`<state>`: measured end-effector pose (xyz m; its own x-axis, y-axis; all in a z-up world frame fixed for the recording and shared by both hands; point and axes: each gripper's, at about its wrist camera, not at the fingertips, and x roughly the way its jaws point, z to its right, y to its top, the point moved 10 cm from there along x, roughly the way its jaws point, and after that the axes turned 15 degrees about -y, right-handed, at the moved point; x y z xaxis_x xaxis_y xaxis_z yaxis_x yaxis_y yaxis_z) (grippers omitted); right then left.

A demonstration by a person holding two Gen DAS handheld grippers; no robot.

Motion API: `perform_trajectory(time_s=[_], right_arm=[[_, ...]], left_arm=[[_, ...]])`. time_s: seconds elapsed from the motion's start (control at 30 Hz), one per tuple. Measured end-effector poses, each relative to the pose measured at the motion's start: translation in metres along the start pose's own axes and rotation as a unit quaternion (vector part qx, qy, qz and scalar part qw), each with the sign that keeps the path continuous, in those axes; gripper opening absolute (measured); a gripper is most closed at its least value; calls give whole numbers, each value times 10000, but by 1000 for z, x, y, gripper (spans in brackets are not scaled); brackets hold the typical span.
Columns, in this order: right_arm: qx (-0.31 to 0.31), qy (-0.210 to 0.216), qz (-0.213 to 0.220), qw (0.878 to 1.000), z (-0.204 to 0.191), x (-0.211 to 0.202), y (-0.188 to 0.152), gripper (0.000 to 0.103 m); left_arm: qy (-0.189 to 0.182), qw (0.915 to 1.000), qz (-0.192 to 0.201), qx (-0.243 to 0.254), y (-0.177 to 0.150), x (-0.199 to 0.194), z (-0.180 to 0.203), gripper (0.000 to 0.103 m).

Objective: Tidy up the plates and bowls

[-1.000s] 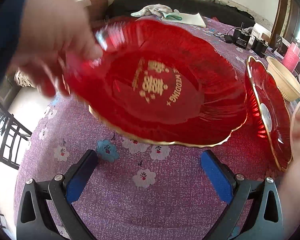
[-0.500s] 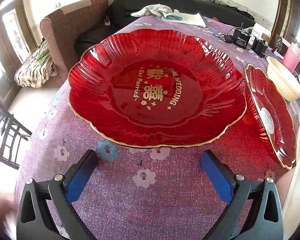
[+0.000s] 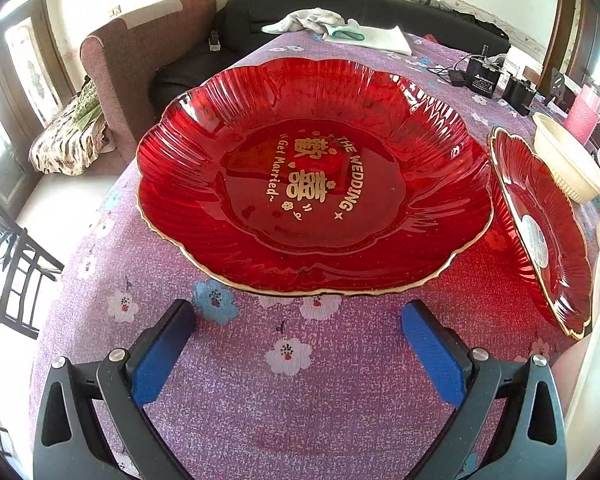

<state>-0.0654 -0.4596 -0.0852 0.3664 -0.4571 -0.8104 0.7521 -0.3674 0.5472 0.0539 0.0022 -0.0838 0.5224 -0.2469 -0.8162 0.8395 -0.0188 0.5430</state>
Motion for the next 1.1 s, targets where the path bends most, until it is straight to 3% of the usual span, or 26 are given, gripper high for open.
perform_trajectory(time_s=[0.47,0.63,0.77,0.93,1.1], right_arm=[[-12,13,4,10000,1,2,1,102],[-275,249,-17,9993,-3,-2,-4,102],[-293,643,-40,9975,10,-20,-20,102],[-560,743,557,9941,21,-59,-23,103],[-611,1261,1106,9839,15,-105,-13,103]], left_arm=[[88,9999,-34,-118,-4,-2,3,103],[-108,9996,-244,96,-22,-14,8,103],[-402,9982,-153,422,-41,-34,17,103],[-732,9961,28,487,-48,-58,19,103],[-853,9953,115,445,-47,-74,15,103]])
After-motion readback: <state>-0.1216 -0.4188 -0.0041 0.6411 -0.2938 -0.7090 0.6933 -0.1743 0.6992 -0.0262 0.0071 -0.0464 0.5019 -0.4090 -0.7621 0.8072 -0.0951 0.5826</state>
